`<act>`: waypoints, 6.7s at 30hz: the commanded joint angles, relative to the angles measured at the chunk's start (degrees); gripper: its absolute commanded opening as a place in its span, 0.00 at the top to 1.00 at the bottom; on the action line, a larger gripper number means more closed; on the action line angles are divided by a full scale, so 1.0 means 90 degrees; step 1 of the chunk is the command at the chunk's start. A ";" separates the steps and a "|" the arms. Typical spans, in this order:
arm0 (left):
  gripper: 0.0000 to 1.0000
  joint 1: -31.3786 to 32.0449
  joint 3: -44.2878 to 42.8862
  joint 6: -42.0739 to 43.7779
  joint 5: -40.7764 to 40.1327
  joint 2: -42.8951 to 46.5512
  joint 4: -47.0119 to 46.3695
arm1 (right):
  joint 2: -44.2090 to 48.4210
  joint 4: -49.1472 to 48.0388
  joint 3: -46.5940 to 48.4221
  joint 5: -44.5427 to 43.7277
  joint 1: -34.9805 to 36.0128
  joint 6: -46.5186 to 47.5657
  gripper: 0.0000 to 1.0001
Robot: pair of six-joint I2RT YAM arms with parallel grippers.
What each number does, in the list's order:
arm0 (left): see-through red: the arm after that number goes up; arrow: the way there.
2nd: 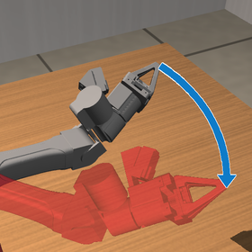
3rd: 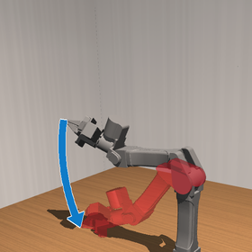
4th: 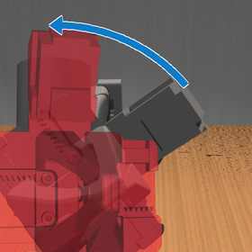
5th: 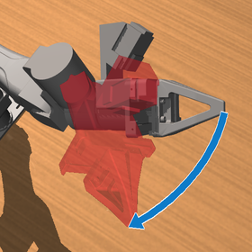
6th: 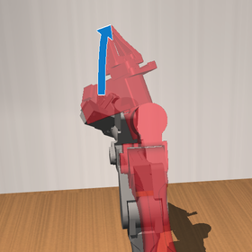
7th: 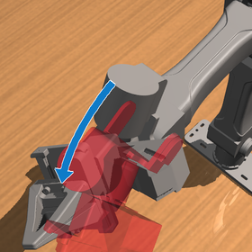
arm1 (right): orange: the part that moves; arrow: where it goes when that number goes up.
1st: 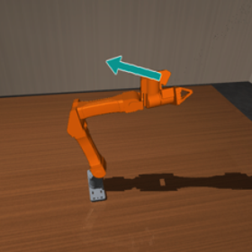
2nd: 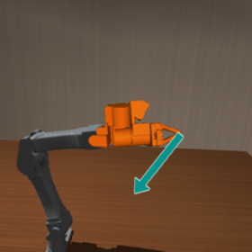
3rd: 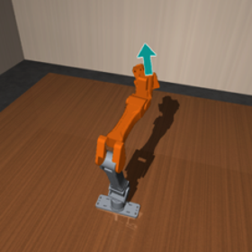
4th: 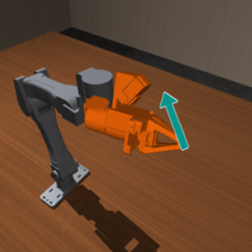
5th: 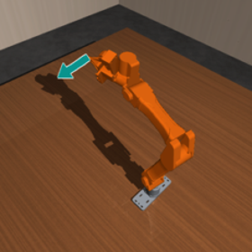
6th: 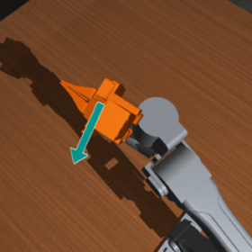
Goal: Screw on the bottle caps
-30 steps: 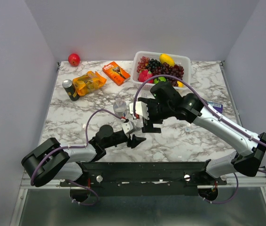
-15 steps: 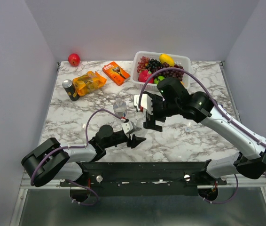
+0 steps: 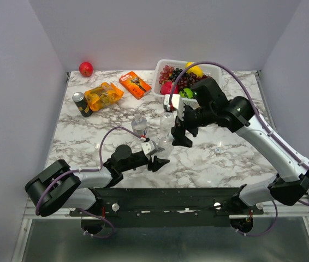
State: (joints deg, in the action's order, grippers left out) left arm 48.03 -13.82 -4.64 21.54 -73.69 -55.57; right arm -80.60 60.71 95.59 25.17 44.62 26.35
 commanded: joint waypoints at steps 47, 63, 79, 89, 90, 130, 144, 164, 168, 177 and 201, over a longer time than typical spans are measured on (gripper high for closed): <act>1.00 0.0044 -0.0768 0.2303 -0.0118 0.0287 0.1662 | -0.1367 0.2229 0.1068 0.0153 0.0130 0.1740 0.63; 1.00 0.0073 -0.0876 0.2274 -0.0781 0.0444 0.1264 | -0.1826 0.2815 0.1049 -0.0531 0.0579 0.2023 0.63; 1.00 0.0239 -0.0564 0.1913 -0.0713 0.0336 0.0422 | -0.2002 0.2962 0.0619 -0.1340 0.1340 0.1926 0.60; 1.00 0.0249 -0.0242 0.1590 -0.0880 0.0502 0.0384 | -0.1982 0.2971 0.0580 -0.1761 0.1566 0.1760 0.53; 1.00 0.0249 -0.0183 0.1581 -0.0870 0.0531 0.0297 | -0.2002 0.2972 0.0580 -0.1790 0.1585 0.1750 0.52; 1.00 0.0054 -0.0602 -0.0226 -0.0206 0.0443 0.0782 | 0.0008 0.1407 0.1266 -0.0011 0.0218 0.0891 0.05; 1.00 0.0054 -0.0622 0.0477 0.0038 0.1030 0.2083 | 0.0811 0.0569 0.0063 0.0132 0.0208 0.2218 0.08; 1.00 0.0073 -0.0661 0.0155 0.0019 0.1166 0.1966 | 0.0186 0.0833 0.0092 0.0729 0.0589 0.2131 0.12; 1.00 0.0073 -0.0642 0.0194 0.0038 0.1186 0.1771 | 0.0108 0.0930 0.0062 0.0768 0.0618 0.2092 0.12; 1.00 0.0074 -0.0417 0.0243 -0.0294 0.1078 0.1497 | 0.0097 0.0999 0.0638 0.0067 0.0609 0.1614 0.13; 1.00 0.0074 -0.0593 0.0077 0.0136 0.1000 0.1624 | -0.0010 0.0149 -0.0064 -0.0472 0.0794 0.2082 0.00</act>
State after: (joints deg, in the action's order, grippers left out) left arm 48.73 -17.41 -3.05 21.28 -64.40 -38.96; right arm -80.75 63.55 96.33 20.88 50.26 42.74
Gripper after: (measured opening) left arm 0.639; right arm 0.995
